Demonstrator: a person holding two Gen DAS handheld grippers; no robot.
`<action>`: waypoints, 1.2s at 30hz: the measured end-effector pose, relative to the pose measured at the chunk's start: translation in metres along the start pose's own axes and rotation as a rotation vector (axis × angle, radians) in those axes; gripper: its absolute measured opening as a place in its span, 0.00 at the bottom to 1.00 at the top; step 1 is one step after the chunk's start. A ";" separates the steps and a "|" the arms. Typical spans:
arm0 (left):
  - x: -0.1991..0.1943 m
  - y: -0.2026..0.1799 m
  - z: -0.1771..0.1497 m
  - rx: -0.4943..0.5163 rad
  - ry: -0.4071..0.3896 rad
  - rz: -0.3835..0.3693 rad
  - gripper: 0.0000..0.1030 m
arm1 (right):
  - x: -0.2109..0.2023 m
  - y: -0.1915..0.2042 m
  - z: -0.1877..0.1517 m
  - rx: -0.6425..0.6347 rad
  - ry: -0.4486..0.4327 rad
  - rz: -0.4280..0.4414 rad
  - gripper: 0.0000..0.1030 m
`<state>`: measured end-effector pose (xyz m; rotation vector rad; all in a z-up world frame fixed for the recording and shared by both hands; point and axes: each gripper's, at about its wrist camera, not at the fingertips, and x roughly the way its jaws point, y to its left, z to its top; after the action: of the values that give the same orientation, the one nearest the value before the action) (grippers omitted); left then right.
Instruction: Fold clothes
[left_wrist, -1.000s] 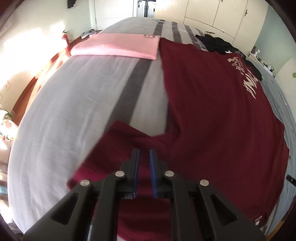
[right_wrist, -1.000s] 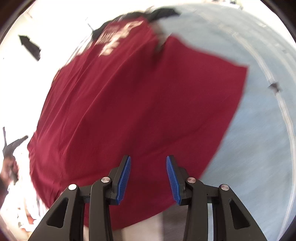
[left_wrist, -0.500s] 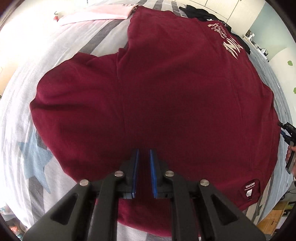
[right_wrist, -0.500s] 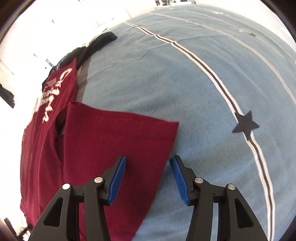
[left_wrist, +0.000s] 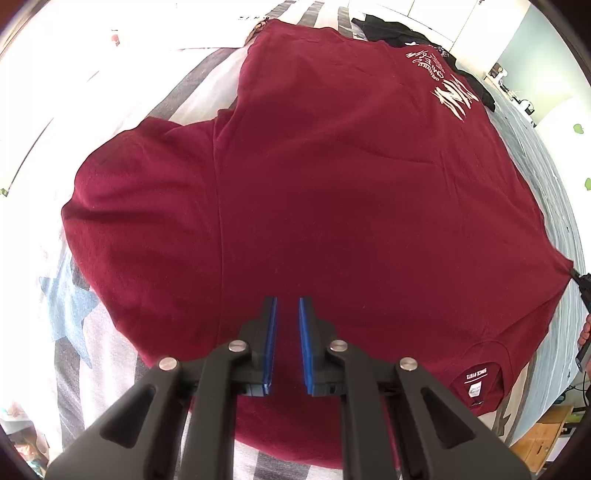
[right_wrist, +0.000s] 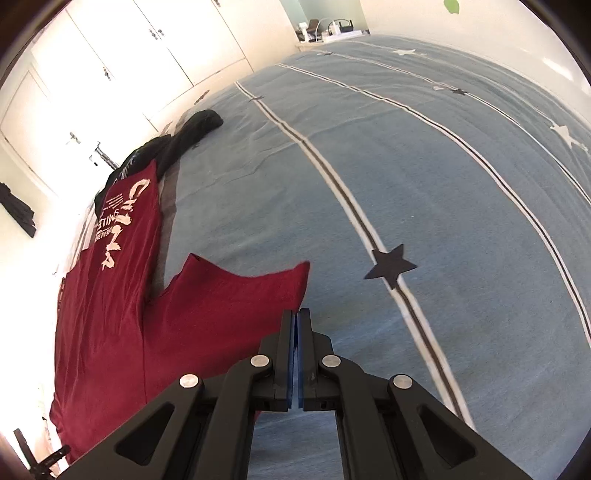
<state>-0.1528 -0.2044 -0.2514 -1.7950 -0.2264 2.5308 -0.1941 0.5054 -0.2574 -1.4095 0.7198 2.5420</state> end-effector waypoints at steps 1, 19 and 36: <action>0.001 -0.002 0.001 -0.003 -0.001 0.002 0.08 | 0.004 -0.004 -0.002 0.006 0.022 0.001 0.01; -0.017 -0.018 -0.044 -0.051 0.039 -0.058 0.08 | 0.010 0.057 -0.144 0.031 0.347 0.233 0.32; -0.022 -0.015 -0.061 -0.030 0.034 -0.039 0.08 | -0.004 0.062 -0.151 -0.056 0.351 0.127 0.00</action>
<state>-0.0887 -0.1856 -0.2483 -1.8236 -0.2974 2.4820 -0.0985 0.3801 -0.3000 -1.9159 0.8176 2.4478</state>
